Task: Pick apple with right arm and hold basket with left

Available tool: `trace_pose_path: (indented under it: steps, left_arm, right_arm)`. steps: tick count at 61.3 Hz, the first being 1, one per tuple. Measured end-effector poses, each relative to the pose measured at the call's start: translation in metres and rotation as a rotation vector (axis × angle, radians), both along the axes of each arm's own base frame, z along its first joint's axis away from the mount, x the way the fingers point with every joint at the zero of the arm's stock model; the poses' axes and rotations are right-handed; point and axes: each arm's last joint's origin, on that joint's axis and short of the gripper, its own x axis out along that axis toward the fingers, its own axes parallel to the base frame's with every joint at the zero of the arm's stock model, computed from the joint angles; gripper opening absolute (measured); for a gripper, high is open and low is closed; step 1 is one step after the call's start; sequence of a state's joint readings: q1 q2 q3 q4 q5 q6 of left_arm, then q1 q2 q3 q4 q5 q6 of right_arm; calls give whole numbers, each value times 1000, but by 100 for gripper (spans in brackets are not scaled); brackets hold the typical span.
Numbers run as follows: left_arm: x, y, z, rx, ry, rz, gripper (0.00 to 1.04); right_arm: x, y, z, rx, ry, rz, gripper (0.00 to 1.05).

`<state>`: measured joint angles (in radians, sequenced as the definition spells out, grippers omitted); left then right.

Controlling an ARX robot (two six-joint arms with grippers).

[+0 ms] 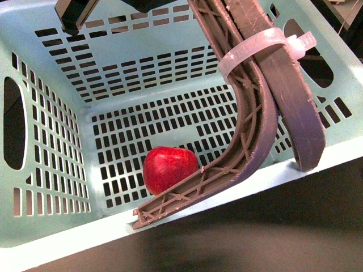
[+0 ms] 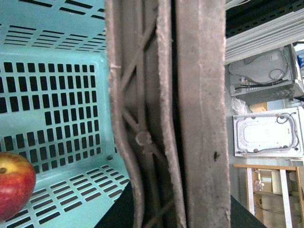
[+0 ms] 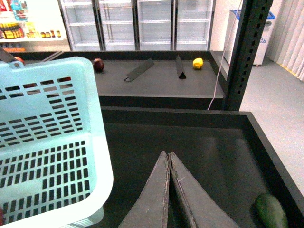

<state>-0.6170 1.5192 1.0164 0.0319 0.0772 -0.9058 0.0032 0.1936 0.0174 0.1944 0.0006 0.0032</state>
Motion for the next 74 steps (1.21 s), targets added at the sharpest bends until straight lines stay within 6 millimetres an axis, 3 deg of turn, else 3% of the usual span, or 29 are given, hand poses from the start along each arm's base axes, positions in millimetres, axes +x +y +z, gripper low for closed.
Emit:
trace_pose_path:
  steps: [30,64,74]
  left_arm:
    - [0,0,0,-1,1,1,16]
    - [0,0,0,0,0,1,16]
    - [0,0,0,0,0,0,16]
  right_arm:
    - [-12,0,-3,-1,5,-2,3]
    - [-12,0,-3,-1,4,-1,94]
    - [-12,0,-3,0,5,-2,96]
